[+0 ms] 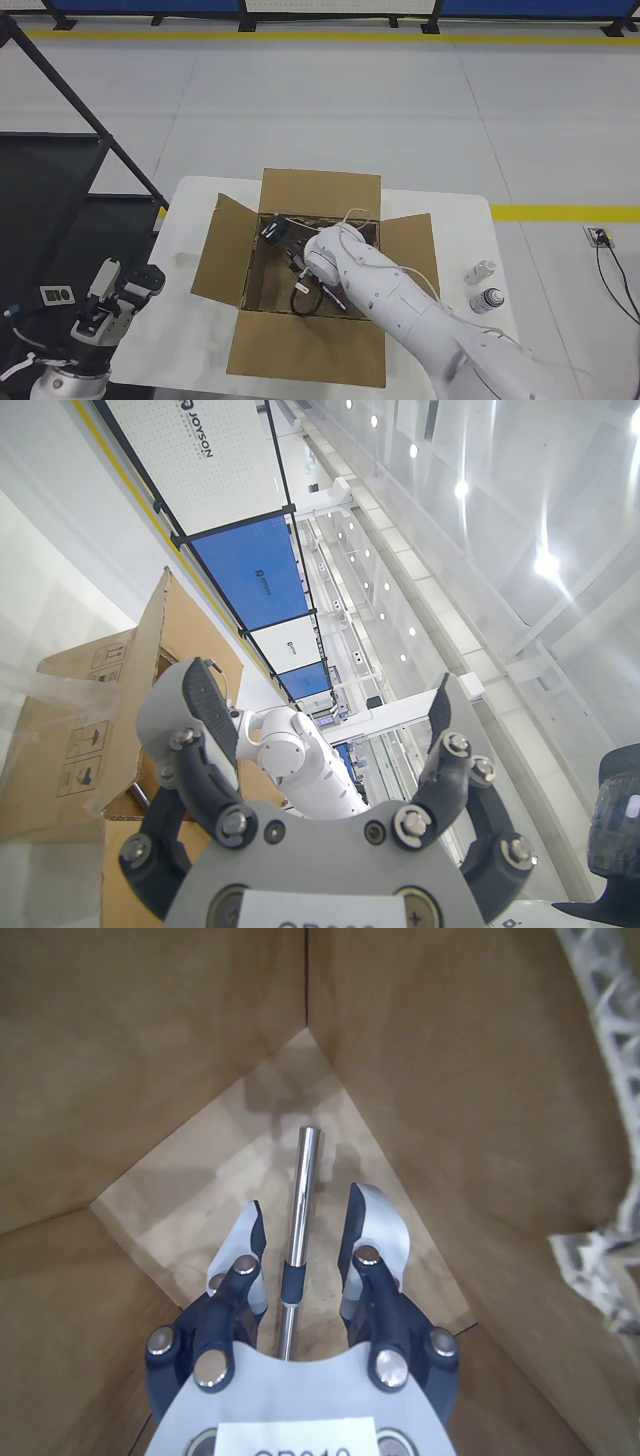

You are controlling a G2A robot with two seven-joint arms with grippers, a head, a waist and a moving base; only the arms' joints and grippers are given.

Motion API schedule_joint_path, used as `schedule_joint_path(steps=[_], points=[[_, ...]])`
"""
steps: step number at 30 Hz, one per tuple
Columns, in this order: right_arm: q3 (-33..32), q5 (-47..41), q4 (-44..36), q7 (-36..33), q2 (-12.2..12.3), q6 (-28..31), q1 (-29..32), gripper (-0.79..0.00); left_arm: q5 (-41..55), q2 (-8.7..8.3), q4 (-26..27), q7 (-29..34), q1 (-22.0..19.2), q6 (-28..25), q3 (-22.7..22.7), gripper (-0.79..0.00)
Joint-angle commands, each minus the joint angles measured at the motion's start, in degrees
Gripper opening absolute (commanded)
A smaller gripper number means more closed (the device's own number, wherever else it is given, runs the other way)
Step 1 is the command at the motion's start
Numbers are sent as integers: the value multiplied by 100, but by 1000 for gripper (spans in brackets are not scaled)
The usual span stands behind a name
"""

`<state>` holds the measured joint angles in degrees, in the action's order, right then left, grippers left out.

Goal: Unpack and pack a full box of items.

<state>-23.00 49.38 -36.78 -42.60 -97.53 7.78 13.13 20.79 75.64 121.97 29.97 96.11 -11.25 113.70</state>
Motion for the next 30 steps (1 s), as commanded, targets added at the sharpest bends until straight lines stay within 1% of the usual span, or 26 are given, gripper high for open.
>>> schedule_joint_path(steps=[1,3,7,8,9,11,14,17,22,26,30], points=[[-147,171,-496,-38,166,-252,127,-428,0,0,0,0,0,0,0,0],[-331,408,-1085,-137,359,-489,297,-400,0,0,0,0,0,0,0,0],[-857,937,-2397,-542,799,-771,768,-397,0,0,0,0,0,0,0,0],[-1022,1074,-2735,-663,911,-811,918,-382,0,0,0,0,0,0,0,0],[-1186,1232,-3078,-794,1019,-831,1074,-326,0,0,0,0,0,0,0,0],[-1542,1529,-3763,-1014,1224,-844,1432,-271,0,0,0,0,0,0,0,0],[-2145,1999,-4742,-1347,1497,-956,2039,0,0,0,0,0,0,0,0,0],[-2837,2416,-5761,-1595,1739,-1052,2779,0,0,0,0,0,0,0,0,0],[-4033,3159,-7641,-1693,2060,-1263,4415,0,0,0,0,0,0,0,0,0],[-4922,3440,-8739,-1744,2192,-1548,5566,0,0,0,0,0,0,0,0,0],[-5793,3319,-9368,-1714,2248,-1884,6427,0,0,0,0,0,0,0,0,0]])
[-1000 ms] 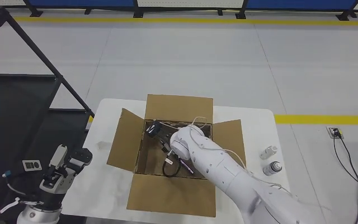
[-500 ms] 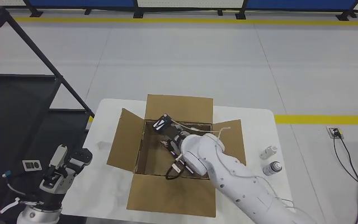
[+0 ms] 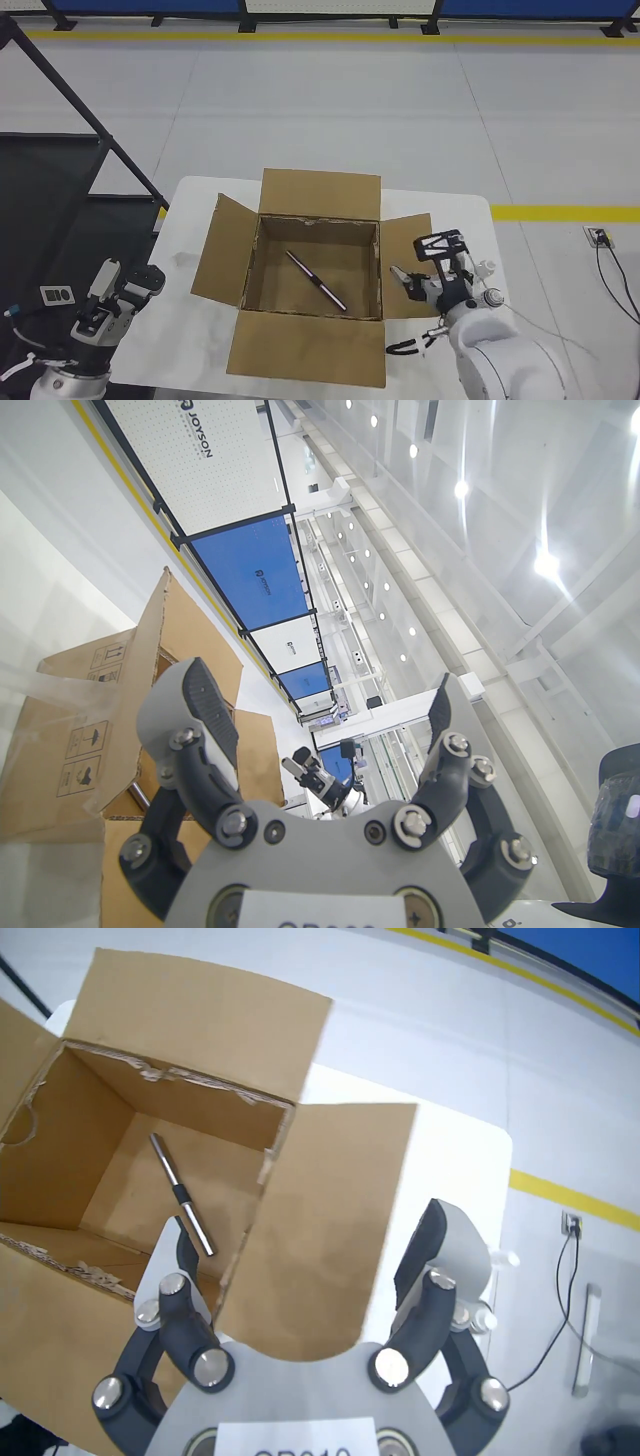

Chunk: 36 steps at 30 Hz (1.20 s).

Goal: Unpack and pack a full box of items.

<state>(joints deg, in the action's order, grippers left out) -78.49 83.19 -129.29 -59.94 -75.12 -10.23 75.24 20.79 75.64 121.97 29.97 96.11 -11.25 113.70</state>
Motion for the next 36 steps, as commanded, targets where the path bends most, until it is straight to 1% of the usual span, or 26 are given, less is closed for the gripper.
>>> schedule_joint_path(steps=[1,3,5,7,8,10,11,13,14,17,21,23,25,26,28,32,36], points=[[-445,-115,-171,28,13,-166,381,0,0,0,0,0,0,0,0,0],[-810,-223,-170,-42,15,-427,611,0,0,0,0,0,0,0,0,0],[-1119,-358,34,-242,14,-635,656,0,0,0,0,0,0,0,0,0],[-1341,-554,405,-488,18,-685,525,0,0,0,0,0,0,0,0,0],[-1441,-600,652,-622,19,-780,415,0,0,0,0,0,0,0,0,0],[-1552,-729,1142,-812,26,-785,162,0,0,0,0,0,0,0,0,0],[-1595,-733,1404,-917,27,-888,33,0,0,0,0,0,0,0,0,0],[-1593,-864,1827,-1014,34,-747,-215,0,0,0,0,0,0,0,0,0],[-1641,-876,2070,-1076,38,-807,-320,0,0,0,0,0,0,0,0,0],[-1629,-927,2581,-1182,52,-702,-622,0,0,0,0,0,0,0,0,0],[-1497,-813,2946,-1285,55,-743,-915,0,0,0,0,0,0,0,0,0],[-1477,-793,3044,-1311,58,-756,-964,-86,0,0,0,0,0,0,0,0],[-1472,-703,3142,-1399,65,-814,-1034,-191,0,0,0,0,0,0,0,0],[-1465,-646,3190,-1451,68,-852,-1067,-268,0,0,0,0,0,0,0,0],[-1436,-594,3236,-1521,71,-884,-1124,-394,0,0,0,0,0,0,0,0],[-1403,-441,3321,-1689,76,-996,-1185,-400,0,0,0,0,0,0,0,0],[-1400,-398,3410,-1751,79,-1053,-1236,-449,0,0,0,0,0,0,0,0]])
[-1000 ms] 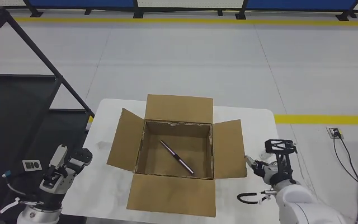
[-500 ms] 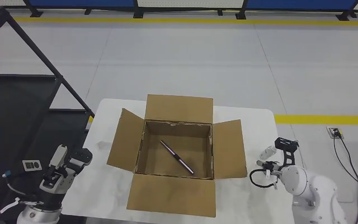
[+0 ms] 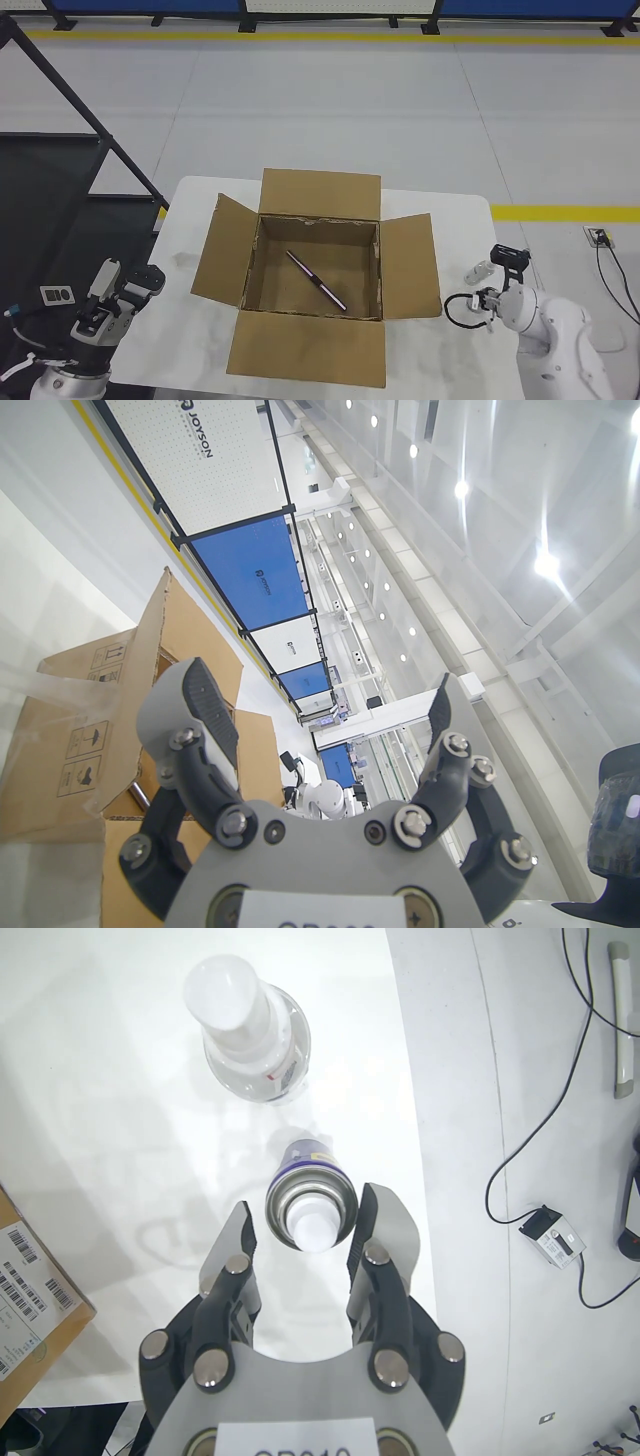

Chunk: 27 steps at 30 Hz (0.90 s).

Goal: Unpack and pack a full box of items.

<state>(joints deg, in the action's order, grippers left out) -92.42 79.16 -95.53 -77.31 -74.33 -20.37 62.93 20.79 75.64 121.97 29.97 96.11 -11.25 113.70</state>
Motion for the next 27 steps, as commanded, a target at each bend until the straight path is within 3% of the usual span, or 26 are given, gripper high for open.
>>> schedule_joint_path(steps=[1,4,7,8,18,27], points=[[-13,70,93,-54,1,-126,-23,-459,0,0,0,0,0,0,0,0],[32,132,168,-118,-2,-176,-103,-526,0,0,0,0,0,0,0,0],[46,178,201,-139,-4,-233,-138,-671,0,0,0,0,0,0,0,0],[48,192,204,-150,-3,-222,-148,-773,0,0,0,0,0,0,0,0],[-68,149,-374,-43,-5,-336,122,-785,0,0,0,0,0,0,0,0],[-376,-310,-1707,468,-10,-220,886,-785,0,0,0,0,0,0,0,0]])
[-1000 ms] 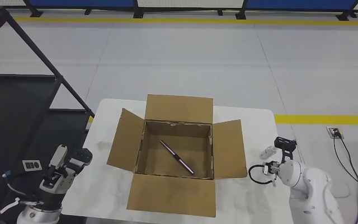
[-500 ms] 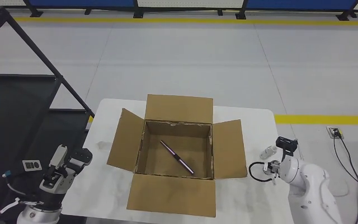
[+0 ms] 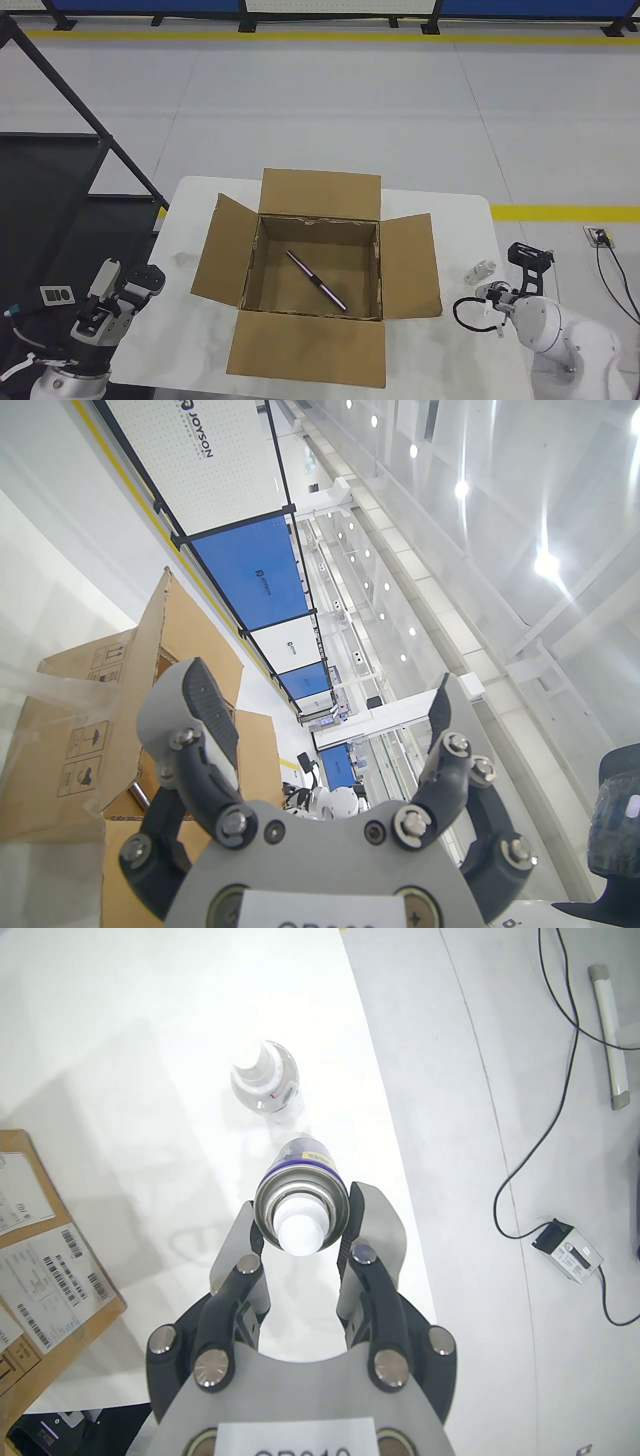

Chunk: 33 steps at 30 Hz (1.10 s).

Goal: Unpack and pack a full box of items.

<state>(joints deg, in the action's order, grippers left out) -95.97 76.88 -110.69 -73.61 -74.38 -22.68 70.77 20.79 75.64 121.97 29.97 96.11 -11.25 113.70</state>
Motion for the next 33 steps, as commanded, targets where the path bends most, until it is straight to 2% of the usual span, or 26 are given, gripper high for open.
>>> schedule_joint_path(steps=[1,11,15,17,20,24,33], points=[[-56,-211,-359,151,-10,15,209,-785,0,0,0,0,0,0,0,0],[83,-460,-2177,1005,-46,17,855,-785,0,0,0,0,0,0,0,0],[354,-786,-2395,1483,-54,442,745,-785,0,0,0,0,0,0,0,0],[533,-858,-2380,1495,-46,719,577,-785,0,0,0,0,0,0,0,0],[1012,-773,-2145,1309,-38,1113,50,-785,0,0,0,0,0,0,0,0],[1861,-525,-1487,899,-71,1442,-981,-785,0,0,0,0,0,0,0,0],[3766,-777,842,166,-402,1714,-3415,-785,0,0,0,0,0,0,0,0]])
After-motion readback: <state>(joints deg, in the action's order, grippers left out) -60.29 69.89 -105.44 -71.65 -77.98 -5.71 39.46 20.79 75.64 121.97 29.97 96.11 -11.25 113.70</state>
